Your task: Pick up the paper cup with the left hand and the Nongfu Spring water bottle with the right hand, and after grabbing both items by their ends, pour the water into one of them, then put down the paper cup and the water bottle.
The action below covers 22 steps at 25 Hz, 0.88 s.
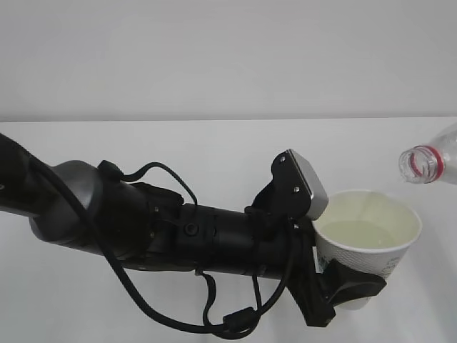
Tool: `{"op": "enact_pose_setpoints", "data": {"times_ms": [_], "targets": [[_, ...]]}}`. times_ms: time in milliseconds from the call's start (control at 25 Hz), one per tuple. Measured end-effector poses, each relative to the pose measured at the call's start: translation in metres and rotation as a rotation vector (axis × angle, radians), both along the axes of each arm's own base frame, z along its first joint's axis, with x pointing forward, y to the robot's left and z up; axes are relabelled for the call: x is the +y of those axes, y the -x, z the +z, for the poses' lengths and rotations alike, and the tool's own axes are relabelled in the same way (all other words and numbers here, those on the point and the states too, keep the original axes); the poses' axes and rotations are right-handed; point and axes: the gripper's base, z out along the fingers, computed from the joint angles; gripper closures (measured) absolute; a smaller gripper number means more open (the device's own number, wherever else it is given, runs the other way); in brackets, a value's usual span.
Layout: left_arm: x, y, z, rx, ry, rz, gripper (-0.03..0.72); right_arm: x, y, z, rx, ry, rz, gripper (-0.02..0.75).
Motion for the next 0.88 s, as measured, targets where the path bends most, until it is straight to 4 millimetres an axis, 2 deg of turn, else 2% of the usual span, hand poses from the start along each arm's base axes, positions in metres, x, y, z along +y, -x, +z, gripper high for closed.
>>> {"op": "enact_pose_setpoints", "data": {"times_ms": [880], "targets": [[0.0,0.0,0.0,0.0,0.0,0.0,0.181,-0.0008,0.0,0.0,0.017,-0.277,-0.032,0.3]]}}
